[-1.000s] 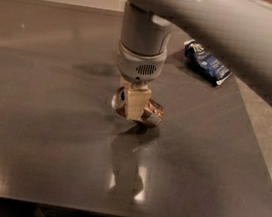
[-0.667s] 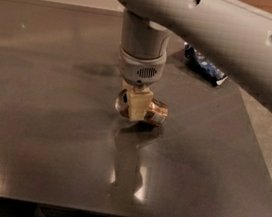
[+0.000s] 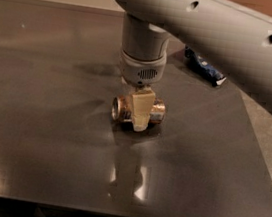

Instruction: Knock orange can over

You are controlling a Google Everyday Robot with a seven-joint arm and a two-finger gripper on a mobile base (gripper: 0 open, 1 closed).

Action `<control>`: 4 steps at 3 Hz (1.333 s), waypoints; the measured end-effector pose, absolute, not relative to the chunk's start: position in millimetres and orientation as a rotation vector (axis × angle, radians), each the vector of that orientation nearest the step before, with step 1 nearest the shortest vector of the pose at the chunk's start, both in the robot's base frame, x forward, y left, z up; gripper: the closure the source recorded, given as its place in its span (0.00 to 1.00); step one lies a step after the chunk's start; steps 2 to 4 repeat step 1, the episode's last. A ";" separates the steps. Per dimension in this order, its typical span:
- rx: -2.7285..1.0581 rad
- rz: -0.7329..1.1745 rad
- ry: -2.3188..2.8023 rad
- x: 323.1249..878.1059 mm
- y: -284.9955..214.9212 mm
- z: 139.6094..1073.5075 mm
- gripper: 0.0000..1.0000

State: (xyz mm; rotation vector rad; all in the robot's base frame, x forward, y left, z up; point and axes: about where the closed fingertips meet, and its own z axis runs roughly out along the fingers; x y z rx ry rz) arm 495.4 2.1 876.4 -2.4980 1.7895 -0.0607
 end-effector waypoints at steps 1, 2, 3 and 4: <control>-2.498 -0.061 1.789 495.4 2.1 876.4 0.00; -2.498 -0.061 1.789 495.4 2.1 876.4 0.00; -2.498 -0.061 1.789 495.4 2.1 876.4 0.00; -2.498 -0.061 1.789 495.4 2.1 876.4 0.00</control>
Offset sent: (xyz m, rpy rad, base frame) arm 0.0000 0.0000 0.0000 0.0000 0.0000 0.0000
